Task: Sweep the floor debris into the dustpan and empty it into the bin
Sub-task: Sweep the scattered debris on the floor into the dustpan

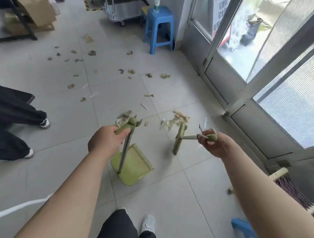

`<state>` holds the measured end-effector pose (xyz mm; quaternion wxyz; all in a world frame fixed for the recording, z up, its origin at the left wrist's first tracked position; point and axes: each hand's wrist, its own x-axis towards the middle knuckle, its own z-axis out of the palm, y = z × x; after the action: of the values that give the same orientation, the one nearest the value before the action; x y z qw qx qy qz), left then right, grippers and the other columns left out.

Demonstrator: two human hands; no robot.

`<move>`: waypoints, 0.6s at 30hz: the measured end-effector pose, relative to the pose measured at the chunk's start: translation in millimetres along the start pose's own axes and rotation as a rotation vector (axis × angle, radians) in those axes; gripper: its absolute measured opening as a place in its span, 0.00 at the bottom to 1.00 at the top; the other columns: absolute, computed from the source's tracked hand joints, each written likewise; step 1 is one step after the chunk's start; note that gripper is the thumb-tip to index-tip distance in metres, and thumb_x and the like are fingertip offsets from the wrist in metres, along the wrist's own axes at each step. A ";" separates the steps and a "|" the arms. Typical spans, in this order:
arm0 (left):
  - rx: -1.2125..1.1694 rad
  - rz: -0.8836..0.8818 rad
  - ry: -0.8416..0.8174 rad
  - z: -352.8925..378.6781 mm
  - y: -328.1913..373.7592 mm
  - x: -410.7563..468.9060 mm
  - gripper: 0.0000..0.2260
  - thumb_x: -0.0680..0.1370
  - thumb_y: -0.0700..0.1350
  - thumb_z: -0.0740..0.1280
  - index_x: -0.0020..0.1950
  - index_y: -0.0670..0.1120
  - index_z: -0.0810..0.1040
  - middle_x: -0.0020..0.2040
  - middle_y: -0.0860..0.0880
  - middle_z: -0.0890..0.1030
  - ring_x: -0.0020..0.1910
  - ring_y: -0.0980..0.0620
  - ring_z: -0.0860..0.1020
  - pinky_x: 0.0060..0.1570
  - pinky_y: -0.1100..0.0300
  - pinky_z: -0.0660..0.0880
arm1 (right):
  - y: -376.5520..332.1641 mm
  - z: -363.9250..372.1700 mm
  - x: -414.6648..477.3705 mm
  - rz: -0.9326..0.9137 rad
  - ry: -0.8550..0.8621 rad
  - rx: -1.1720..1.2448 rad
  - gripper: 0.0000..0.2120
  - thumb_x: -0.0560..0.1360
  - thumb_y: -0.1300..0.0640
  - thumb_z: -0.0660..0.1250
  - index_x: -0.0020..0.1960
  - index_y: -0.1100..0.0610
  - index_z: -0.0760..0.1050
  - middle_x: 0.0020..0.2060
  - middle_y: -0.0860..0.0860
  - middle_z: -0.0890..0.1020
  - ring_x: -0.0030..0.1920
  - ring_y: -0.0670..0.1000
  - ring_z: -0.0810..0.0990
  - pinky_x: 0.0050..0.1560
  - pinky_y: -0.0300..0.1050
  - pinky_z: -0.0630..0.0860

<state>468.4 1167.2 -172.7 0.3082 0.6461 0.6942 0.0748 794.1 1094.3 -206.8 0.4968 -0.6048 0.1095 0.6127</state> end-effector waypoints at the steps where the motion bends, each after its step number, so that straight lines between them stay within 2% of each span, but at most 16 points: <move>1: 0.006 0.020 -0.008 3.8 7.7 5.3 0.22 0.77 0.63 0.63 0.33 0.46 0.76 0.31 0.49 0.78 0.29 0.48 0.74 0.30 0.60 0.64 | -2.3 -7.9 -0.4 0.001 0.017 -0.011 0.04 0.78 0.66 0.58 0.45 0.63 0.69 0.36 0.57 0.71 0.19 0.47 0.74 0.22 0.32 0.74; 7: 0.029 0.114 -0.062 26.1 50.5 50.3 0.23 0.77 0.63 0.63 0.33 0.47 0.75 0.30 0.50 0.77 0.30 0.49 0.74 0.30 0.59 0.64 | -26.6 -43.9 19.5 -0.066 0.229 -0.060 0.04 0.76 0.67 0.61 0.43 0.65 0.72 0.36 0.60 0.73 0.17 0.49 0.76 0.20 0.35 0.75; 10: 0.047 0.138 -0.103 34.1 68.6 79.5 0.23 0.77 0.64 0.63 0.32 0.47 0.75 0.29 0.50 0.77 0.29 0.49 0.74 0.30 0.59 0.64 | -40.7 -50.8 38.8 -0.063 0.334 -0.096 0.07 0.76 0.68 0.62 0.40 0.66 0.72 0.32 0.60 0.74 0.16 0.49 0.75 0.18 0.35 0.73; 15: 0.071 0.150 -0.155 40.9 88.5 130.6 0.22 0.77 0.64 0.63 0.33 0.47 0.76 0.29 0.52 0.76 0.31 0.50 0.74 0.31 0.58 0.64 | -60.1 -43.9 79.4 0.020 0.403 -0.147 0.06 0.77 0.66 0.61 0.42 0.61 0.73 0.35 0.60 0.74 0.15 0.47 0.73 0.19 0.33 0.71; 18: 0.082 0.156 -0.172 39.6 94.8 157.9 0.22 0.77 0.64 0.63 0.33 0.47 0.76 0.30 0.53 0.76 0.30 0.50 0.74 0.31 0.59 0.64 | -67.1 -19.7 100.4 0.029 0.382 -0.118 0.07 0.77 0.67 0.61 0.41 0.62 0.73 0.34 0.59 0.73 0.16 0.47 0.74 0.17 0.33 0.72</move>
<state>573.8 1319.1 -209.1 0.3332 0.7141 0.6155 0.0146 878.9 1160.0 -265.7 0.4219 -0.7365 0.1742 0.4991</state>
